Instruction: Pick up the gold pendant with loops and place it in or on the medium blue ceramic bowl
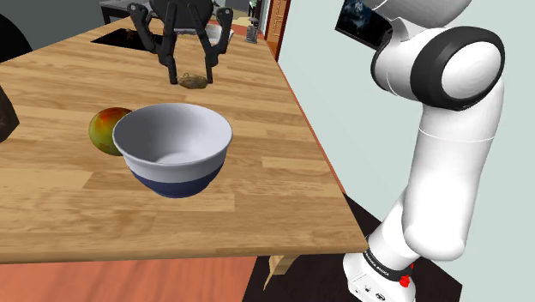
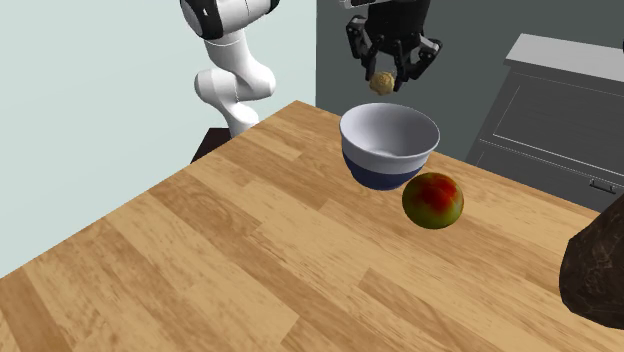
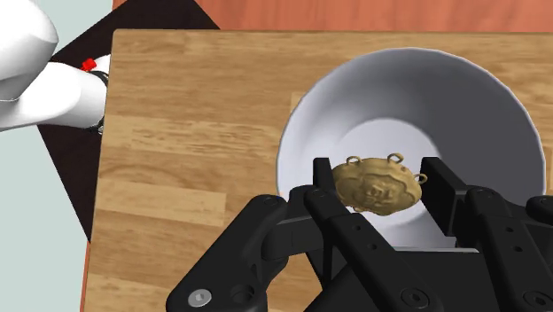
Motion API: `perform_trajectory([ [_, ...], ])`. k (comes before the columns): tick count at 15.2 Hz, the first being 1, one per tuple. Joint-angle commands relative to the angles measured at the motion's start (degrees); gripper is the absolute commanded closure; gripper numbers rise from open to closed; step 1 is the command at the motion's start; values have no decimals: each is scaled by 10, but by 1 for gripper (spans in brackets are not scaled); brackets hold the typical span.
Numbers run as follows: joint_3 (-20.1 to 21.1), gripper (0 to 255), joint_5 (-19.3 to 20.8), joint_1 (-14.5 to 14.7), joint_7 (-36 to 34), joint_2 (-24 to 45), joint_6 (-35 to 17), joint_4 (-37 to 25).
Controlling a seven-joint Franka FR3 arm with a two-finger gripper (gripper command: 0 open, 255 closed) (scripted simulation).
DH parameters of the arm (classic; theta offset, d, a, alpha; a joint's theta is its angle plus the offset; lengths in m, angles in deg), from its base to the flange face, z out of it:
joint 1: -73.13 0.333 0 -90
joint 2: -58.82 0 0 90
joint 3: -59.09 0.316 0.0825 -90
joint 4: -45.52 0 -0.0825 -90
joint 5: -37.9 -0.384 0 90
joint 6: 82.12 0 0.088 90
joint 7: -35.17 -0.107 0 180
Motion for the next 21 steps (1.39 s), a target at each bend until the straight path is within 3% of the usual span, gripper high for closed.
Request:
perform_trajectory([
  [1, 4, 255, 33, 54, -38, 78, 32, -115],
  [5, 1, 255, 15, 24, -12, 31, -27, -6],
  [12, -2, 255, 1, -3, 21, -14, -101, 115],
  [16, -4, 255, -3, -12, 35, -29, -135, 166],
  [21, -4, 255, -3, -11, 35, -29, -135, 166],
])
